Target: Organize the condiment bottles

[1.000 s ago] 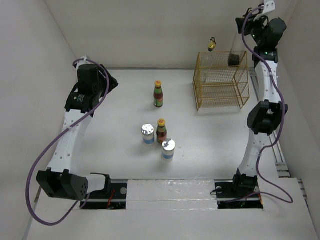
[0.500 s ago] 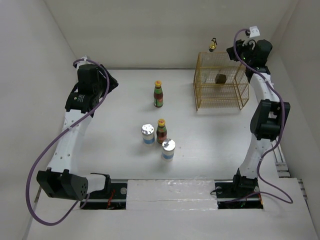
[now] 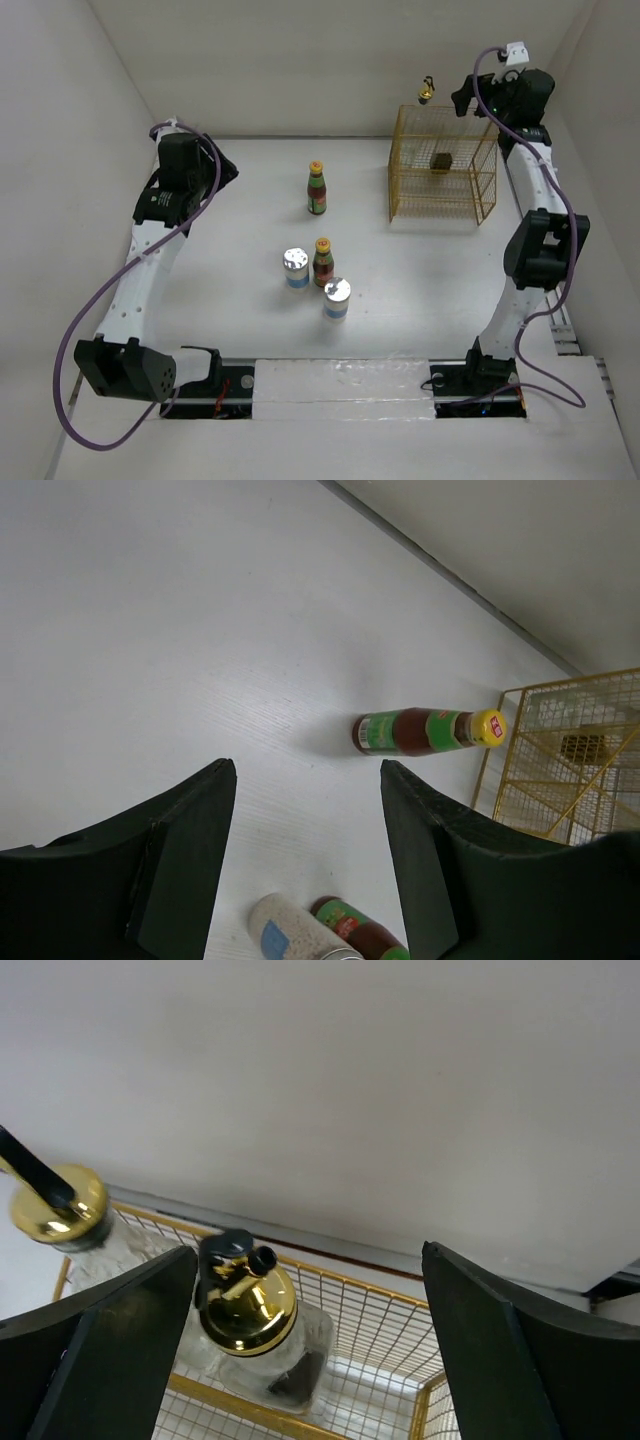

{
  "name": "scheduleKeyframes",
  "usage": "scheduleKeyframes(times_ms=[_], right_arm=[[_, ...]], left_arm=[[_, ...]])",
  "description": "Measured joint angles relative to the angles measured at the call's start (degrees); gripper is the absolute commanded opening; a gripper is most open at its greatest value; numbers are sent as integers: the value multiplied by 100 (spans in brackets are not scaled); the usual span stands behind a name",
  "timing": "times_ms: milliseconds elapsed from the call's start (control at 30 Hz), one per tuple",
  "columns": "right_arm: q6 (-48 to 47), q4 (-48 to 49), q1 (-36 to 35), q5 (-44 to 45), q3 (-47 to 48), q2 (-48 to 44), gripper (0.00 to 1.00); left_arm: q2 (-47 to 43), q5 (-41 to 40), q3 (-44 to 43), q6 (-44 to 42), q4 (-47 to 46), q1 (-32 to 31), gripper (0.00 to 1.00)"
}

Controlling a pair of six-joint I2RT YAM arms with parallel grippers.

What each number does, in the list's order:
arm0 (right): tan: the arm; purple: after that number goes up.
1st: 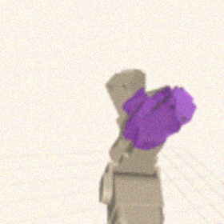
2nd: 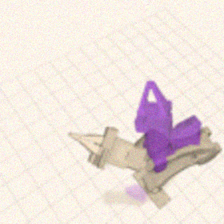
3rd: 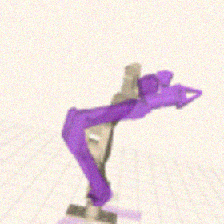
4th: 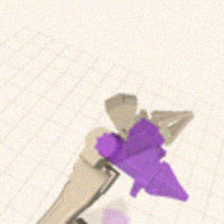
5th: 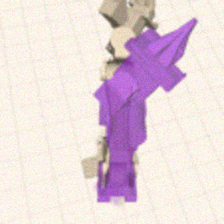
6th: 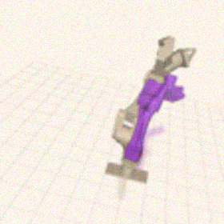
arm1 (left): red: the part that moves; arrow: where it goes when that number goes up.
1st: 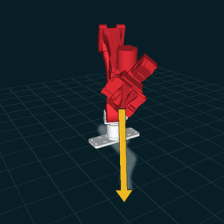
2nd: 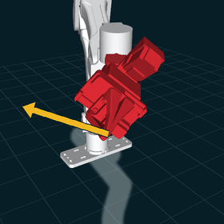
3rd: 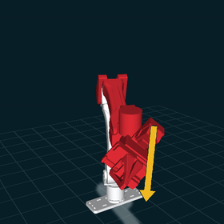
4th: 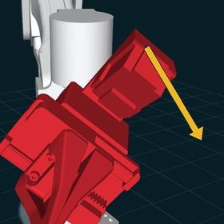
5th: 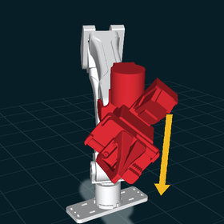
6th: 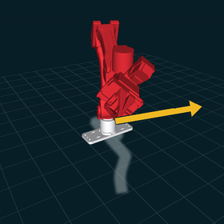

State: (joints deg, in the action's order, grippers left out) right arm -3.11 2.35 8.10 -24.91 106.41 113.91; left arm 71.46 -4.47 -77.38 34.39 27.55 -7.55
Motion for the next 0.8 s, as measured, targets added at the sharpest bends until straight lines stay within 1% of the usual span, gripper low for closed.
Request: scheduleKeyframes(times_ms=[67,100,133,167,200,233,267,300,333,367,400,467,500,533,600,733,800], right_arm=[[-74,-219,-42,170,164,-138,100],[-125,-310,-74,286,201,-251,92],[-179,-387,-125,417,205,-391,80],[-234,-439,-188,542,168,-577,33],[-302,-476,-273,678,57,-809,15],[-310,-509,-411,828,-90,-1073,5],[-343,-457,-588,992,-339,-1386,0],[-367,-446,-800,1106,-621,-1700,0],[-420,-431,-1215,1244,-1078,-2162,2],[-442,-431,-1397,1281,-1226,-2306,2],[-470,-293,-1790,1364,-1541,-2535,22],[-516,-225,-2531,1401,-2059,-2767,50],[-533,-214,-2868,1362,-2238,-2754,73],[-546,-229,-3154,1307,-2369,-2671,79],[-605,-258,-3519,1202,-2518,-2396,87],[-627,-378,-3786,1110,-2494,-1609,87],[-673,-492,-3834,1099,-2275,-1180,88]], left_arm=[[-7,7,9,13,-35,0,55],[-7,20,11,17,-52,0,54],[-7,35,13,22,-74,0,52],[-7,44,13,26,-98,0,50],[-7,68,13,26,-125,0,45],[-7,90,13,39,-146,0,37],[-7,105,13,57,-164,0,23],[-7,122,13,66,-181,0,19],[-7,127,13,59,-192,0,15],[-7,140,13,39,-205,0,15],[-2,155,13,15,-214,0,13],[13,210,13,11,-229,0,13],[28,254,13,9,-238,0,13],[55,291,13,9,-249,0,18],[114,372,13,-7,-249,0,19],[195,466,13,-28,-249,0,24],[192,507,13,-39,-260,0,27]])
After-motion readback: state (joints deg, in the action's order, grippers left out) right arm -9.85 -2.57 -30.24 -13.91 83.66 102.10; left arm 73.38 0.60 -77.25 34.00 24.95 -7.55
